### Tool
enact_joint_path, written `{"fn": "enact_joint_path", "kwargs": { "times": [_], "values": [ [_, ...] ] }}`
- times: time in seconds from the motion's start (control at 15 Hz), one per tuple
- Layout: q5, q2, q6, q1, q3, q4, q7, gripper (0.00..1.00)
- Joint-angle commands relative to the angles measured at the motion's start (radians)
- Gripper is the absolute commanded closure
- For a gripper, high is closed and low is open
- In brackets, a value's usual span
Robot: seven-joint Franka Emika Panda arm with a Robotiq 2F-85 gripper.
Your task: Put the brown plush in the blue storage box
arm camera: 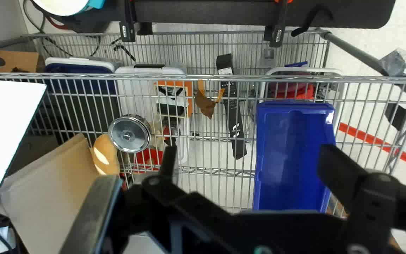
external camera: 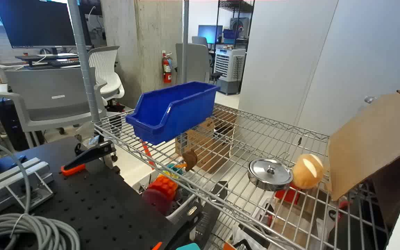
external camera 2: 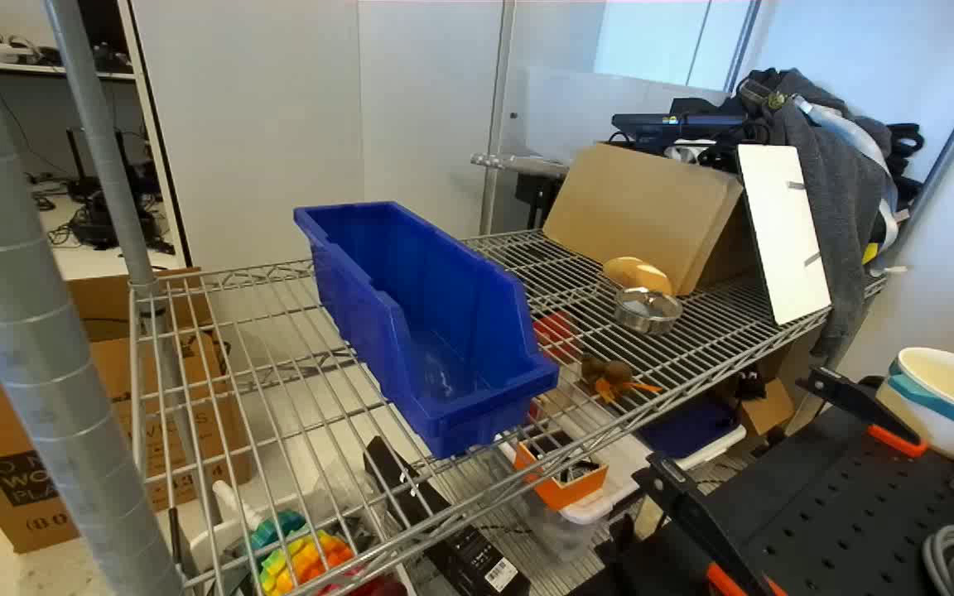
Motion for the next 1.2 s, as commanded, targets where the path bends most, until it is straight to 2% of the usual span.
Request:
{"fn": "enact_joint_path", "kwargs": {
  "times": [0.0,0.67,0.93,1.13],
  "values": [
    [-0.011,0.003,-0.003,0.016,-0.014,0.003,0.009,0.00],
    [-0.023,0.030,0.007,0.003,-0.024,0.021,-0.002,0.00],
    [-0.077,0.104,0.085,-0.061,-0.090,0.056,-0.019,0.00],
    [-0.118,0.216,0.200,-0.127,-0.163,0.101,-0.043,0.00]
  ]
}}
